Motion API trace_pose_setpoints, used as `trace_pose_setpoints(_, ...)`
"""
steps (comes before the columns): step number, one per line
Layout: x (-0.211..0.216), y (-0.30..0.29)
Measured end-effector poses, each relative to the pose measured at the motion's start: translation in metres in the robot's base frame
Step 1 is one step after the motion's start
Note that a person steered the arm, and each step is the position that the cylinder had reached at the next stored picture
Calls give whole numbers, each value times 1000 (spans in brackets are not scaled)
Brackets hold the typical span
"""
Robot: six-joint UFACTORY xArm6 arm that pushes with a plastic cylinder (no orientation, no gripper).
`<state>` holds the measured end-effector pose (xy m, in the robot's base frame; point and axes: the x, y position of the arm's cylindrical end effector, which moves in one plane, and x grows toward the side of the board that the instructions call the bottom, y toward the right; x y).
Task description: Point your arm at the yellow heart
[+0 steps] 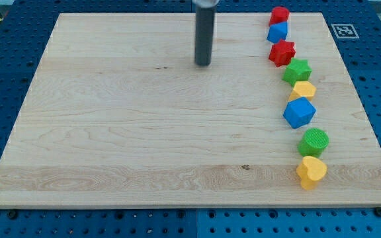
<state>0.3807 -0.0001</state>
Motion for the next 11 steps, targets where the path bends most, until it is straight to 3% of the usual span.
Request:
trace_pose_setpoints(3, 151, -1)
trace_pose_setpoints(4, 201, 30)
trace_pose_setpoints(5, 238, 99)
trace_pose_setpoints(7, 238, 146)
trace_pose_setpoints(11, 237, 173)
